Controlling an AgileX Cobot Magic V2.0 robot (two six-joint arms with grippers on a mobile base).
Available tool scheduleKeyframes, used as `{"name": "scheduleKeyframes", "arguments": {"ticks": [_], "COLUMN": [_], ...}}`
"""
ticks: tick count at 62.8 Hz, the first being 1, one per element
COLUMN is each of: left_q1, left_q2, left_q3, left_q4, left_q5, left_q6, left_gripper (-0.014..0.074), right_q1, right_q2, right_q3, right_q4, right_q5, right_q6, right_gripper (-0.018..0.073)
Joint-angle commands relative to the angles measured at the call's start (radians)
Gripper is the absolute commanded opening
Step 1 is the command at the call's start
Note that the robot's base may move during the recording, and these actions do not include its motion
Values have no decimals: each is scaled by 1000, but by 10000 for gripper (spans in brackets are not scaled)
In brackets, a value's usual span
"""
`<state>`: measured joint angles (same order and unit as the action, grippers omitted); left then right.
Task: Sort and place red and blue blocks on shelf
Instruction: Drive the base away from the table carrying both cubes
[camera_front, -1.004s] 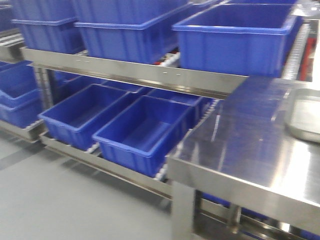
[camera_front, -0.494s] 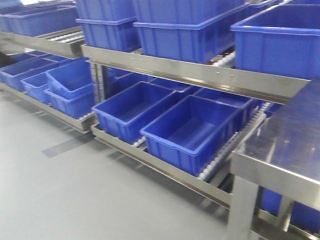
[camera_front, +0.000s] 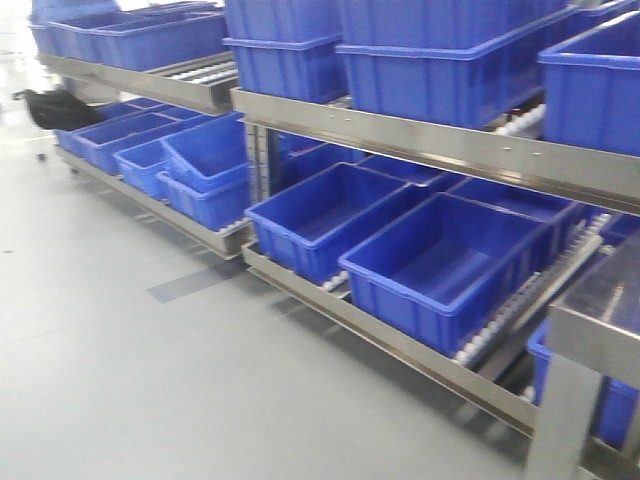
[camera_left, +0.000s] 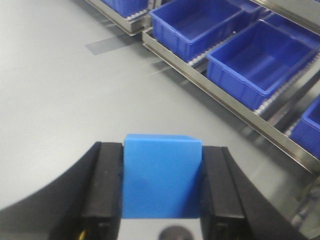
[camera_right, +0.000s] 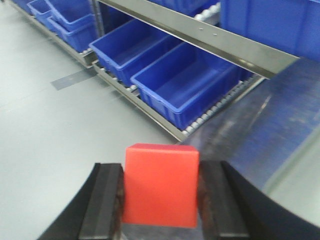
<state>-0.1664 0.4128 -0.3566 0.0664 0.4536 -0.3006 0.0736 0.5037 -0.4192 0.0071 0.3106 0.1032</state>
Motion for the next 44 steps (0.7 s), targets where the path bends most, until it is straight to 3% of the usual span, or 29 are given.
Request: {"name": "scheduleKeyframes", "arguments": {"ticks": [1, 44], "left_q1": [0, 0], "left_q2": [5, 5], "left_q3": [-29, -29], "left_q4": [4, 4], "left_q5": [-80, -80], "left_q6": [-6, -6], "left_gripper": [125, 125], "right_q1": [-7, -7], "right_q2": [1, 1], "right_q3": [-28, -28], "right_q4": [-7, -7], "right_q5": [-88, -88], "right_q6": [-1, -1], "right_gripper": [57, 57]}}
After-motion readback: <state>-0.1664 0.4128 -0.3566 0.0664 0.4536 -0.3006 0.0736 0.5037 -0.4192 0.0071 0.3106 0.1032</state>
